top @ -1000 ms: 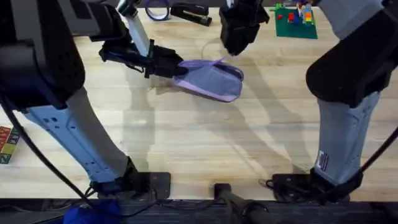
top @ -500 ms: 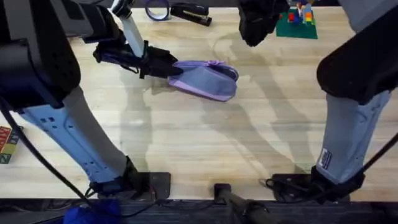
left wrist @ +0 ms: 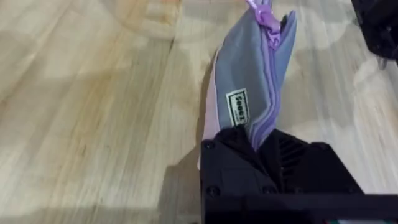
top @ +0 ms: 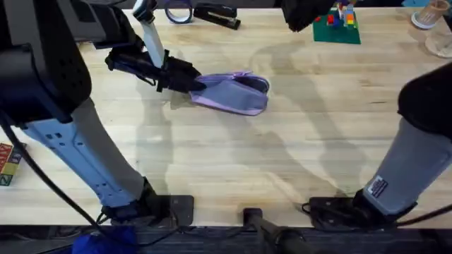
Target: Unzip the bag, pick up the pens from the table one at a time and place them inside, then zip the bag closed.
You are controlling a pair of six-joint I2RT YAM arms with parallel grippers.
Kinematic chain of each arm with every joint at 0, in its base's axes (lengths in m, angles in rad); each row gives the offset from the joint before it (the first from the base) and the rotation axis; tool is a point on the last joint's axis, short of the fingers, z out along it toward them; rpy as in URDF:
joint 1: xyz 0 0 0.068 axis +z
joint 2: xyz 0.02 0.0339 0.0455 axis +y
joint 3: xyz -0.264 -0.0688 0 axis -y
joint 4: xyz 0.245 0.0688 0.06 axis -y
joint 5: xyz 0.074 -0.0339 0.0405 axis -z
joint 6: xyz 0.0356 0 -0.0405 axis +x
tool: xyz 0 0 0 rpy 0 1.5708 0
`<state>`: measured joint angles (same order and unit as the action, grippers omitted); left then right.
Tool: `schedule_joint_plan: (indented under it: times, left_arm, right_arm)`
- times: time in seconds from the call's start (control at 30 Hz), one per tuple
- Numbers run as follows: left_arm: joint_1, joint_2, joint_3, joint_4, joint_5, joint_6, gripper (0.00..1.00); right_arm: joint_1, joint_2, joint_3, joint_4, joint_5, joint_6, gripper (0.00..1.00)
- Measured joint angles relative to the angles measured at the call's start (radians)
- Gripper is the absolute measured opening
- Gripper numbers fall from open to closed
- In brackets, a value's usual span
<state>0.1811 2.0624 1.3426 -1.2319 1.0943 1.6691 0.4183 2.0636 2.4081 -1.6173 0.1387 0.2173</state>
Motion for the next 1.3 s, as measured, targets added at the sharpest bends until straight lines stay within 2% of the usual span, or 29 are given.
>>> schedule_joint_plan:
  times: [0.23, 0.3, 0.33, 0.37, 0.47, 0.5, 0.6, 0.83, 1.3]
  left_arm:
    - [0.000, 0.000, 0.000, -0.026, -0.068, 0.000, 0.043]
    - [0.000, 0.000, 0.000, -0.032, -0.074, 0.000, 0.043]
    - [0.000, 0.000, 0.000, -0.034, -0.078, 0.000, 0.043]
    - [0.000, 0.000, 0.000, -0.036, -0.081, 0.000, 0.043]
    - [0.000, 0.000, 0.000, -0.036, -0.089, 0.001, 0.043]
    - [0.000, 0.000, 0.000, -0.037, -0.090, 0.003, 0.043]
    - [0.000, 0.000, 0.000, -0.037, -0.091, 0.010, 0.043]
    - [0.000, 0.000, 0.000, -0.037, -0.093, 0.016, 0.043]
    - [0.000, 0.000, 0.000, -0.037, -0.093, 0.018, 0.043]
  right_arm:
    - [0.059, -0.046, 0.000, 0.000, 0.000, 0.012, 0.031]
    - [0.076, -0.056, 0.000, 0.000, -0.004, 0.024, 0.060]
    - [0.085, -0.061, 0.000, 0.000, -0.009, 0.032, 0.122]
    - [0.092, -0.066, 0.000, 0.000, -0.018, 0.036, 0.229]
    - [0.114, -0.082, 0.000, 0.000, -0.056, 0.049, 0.662]
    - [0.120, -0.087, 0.000, 0.000, -0.068, 0.052, 0.764]
    - [0.130, -0.094, 0.001, 0.000, -0.116, 0.066, 0.968]
    - [0.130, -0.093, 0.001, 0.000, -0.210, 0.088, 0.996]
    - [0.130, -0.093, 0.002, 0.000, -0.241, 0.156, 0.996]
